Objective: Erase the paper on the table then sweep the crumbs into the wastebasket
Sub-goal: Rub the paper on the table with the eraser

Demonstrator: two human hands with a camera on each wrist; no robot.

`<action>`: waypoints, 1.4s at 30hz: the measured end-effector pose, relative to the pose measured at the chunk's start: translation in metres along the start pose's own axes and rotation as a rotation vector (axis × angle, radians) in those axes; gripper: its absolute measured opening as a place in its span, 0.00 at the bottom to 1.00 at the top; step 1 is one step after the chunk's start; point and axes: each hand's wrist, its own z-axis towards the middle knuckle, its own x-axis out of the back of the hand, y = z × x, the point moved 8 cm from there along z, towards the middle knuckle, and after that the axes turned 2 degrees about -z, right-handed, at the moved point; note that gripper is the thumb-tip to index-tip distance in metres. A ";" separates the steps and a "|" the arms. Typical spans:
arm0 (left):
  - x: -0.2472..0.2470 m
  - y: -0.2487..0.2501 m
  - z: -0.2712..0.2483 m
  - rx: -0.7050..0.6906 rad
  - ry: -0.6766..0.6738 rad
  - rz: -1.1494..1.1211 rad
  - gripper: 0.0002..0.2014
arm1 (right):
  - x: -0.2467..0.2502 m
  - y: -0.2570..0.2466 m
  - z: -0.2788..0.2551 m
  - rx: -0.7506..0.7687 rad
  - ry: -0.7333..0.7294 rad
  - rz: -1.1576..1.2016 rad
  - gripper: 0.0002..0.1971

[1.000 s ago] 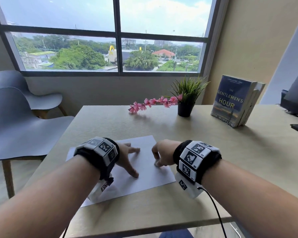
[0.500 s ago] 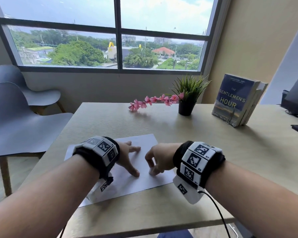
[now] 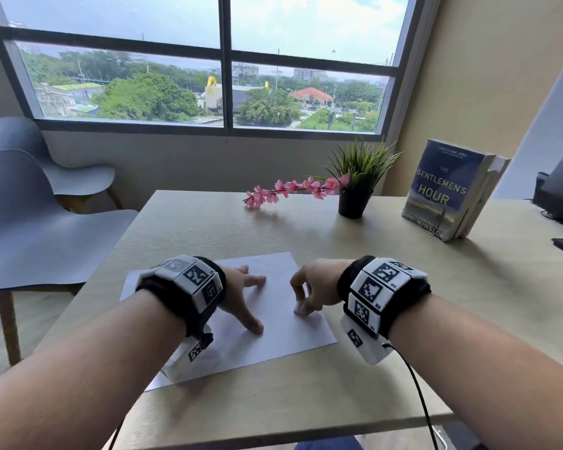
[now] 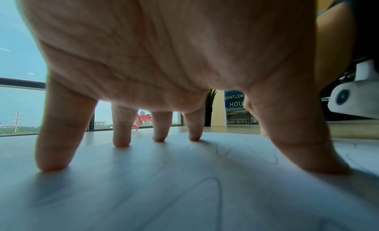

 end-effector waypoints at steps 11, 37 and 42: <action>0.000 0.000 0.001 -0.006 0.003 -0.002 0.55 | 0.001 0.008 -0.002 -0.013 -0.001 -0.041 0.10; -0.001 -0.002 0.005 0.004 0.000 0.018 0.56 | -0.011 -0.015 -0.019 0.043 0.057 -0.159 0.06; 0.000 -0.001 0.002 0.005 0.002 0.020 0.55 | -0.012 -0.006 -0.020 0.016 -0.023 -0.039 0.09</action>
